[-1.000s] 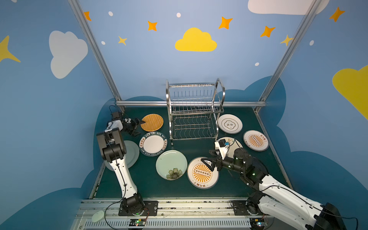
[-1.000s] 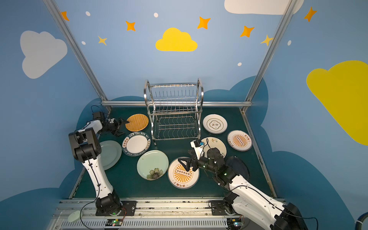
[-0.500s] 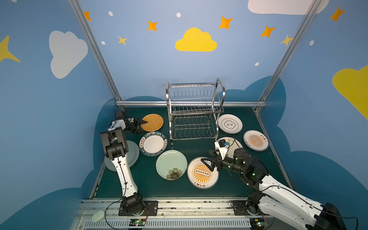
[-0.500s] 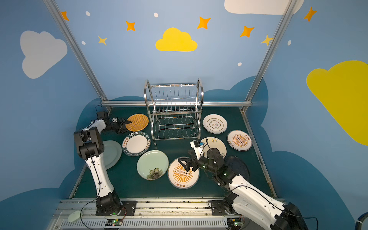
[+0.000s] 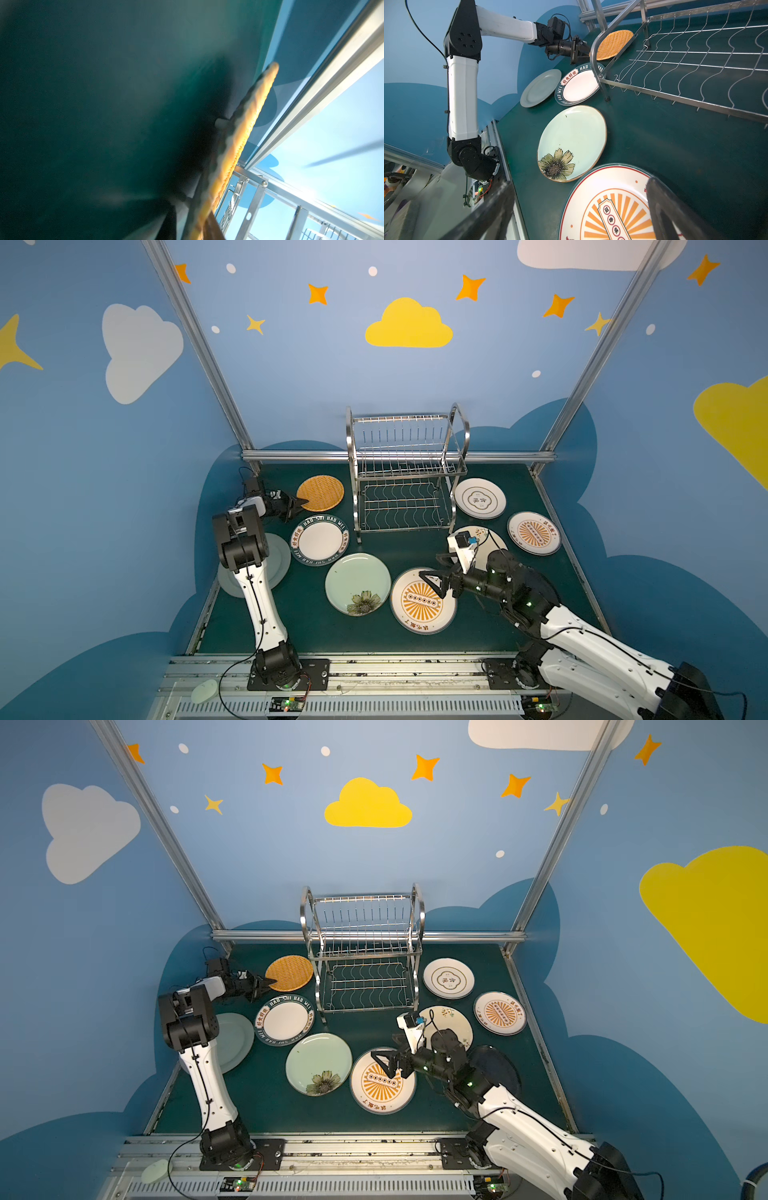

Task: Load plates into a dish rack
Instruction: Pick up the plate from the top-left of the table, then place the plate on the dish rack.

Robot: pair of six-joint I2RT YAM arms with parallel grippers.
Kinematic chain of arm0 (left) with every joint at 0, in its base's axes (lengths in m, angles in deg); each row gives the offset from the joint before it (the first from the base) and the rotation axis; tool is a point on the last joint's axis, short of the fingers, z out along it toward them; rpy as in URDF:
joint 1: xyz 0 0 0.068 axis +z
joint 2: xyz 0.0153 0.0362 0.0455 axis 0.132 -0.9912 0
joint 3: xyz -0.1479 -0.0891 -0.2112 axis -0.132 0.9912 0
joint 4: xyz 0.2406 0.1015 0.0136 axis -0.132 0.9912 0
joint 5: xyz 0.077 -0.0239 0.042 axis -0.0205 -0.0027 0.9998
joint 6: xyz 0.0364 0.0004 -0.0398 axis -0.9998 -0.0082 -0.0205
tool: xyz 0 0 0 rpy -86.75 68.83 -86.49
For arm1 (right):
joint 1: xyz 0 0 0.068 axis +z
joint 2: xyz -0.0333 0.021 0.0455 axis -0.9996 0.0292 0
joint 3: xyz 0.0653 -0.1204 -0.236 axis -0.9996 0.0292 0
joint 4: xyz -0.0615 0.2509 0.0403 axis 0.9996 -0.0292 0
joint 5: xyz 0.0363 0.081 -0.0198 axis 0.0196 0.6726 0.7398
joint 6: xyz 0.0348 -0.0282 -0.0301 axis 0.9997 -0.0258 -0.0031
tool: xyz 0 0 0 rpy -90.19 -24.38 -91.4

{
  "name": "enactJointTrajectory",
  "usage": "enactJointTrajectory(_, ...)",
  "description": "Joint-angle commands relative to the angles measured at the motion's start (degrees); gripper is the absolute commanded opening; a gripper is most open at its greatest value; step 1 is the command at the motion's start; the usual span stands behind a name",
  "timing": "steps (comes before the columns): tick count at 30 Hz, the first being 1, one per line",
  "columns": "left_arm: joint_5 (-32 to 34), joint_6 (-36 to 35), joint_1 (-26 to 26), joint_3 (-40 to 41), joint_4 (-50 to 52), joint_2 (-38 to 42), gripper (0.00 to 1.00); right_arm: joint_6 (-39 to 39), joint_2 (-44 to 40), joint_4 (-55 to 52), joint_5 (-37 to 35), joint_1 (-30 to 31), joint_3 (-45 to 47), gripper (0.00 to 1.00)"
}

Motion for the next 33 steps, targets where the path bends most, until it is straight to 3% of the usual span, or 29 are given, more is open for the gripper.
enactJointTrajectory(1, 0.56, 4.89, -0.78, 3.41, -6.94, -2.5, 0.13, -0.81, -0.77, -0.93, -1.01, 0.38, -1.1, 0.97)
enactJointTrajectory(6, -0.43, 16.14, -0.45, 11.35, -22.66, 2.9, 0.04, -0.99, -0.87, -1.3, -2.24, 0.5, -0.99, 0.97)
enactJointTrajectory(10, 6.37, 24.24, -0.28, 22.45, -34.84, 12.36, 0.04, -1.14, -0.8, -1.44, -3.07, 0.61, -1.04, 0.97)
enactJointTrajectory(16, 15.61, 28.98, 0.25, 38.14, -42.6, 27.56, 0.04, -1.38, -1.82, -2.16, -4.53, 0.65, -0.79, 0.97)
enactJointTrajectory(24, 18.16, 32.86, 2.79, 54.11, -48.07, 44.81, 0.03, -1.79, -3.46, -3.04, -6.69, 0.87, -0.43, 0.97)
enactJointTrajectory(29, 18.22, 29.66, 3.05, 61.22, -38.52, 61.6, 0.03, -1.77, -4.13, -4.05, -9.81, 0.83, -0.2, 0.97)
enactJointTrajectory(33, 20.23, 25.49, 3.09, 62.17, -18.69, 78.34, 0.03, -1.78, -3.95, -4.79, -10.69, 0.88, -0.56, 0.97)
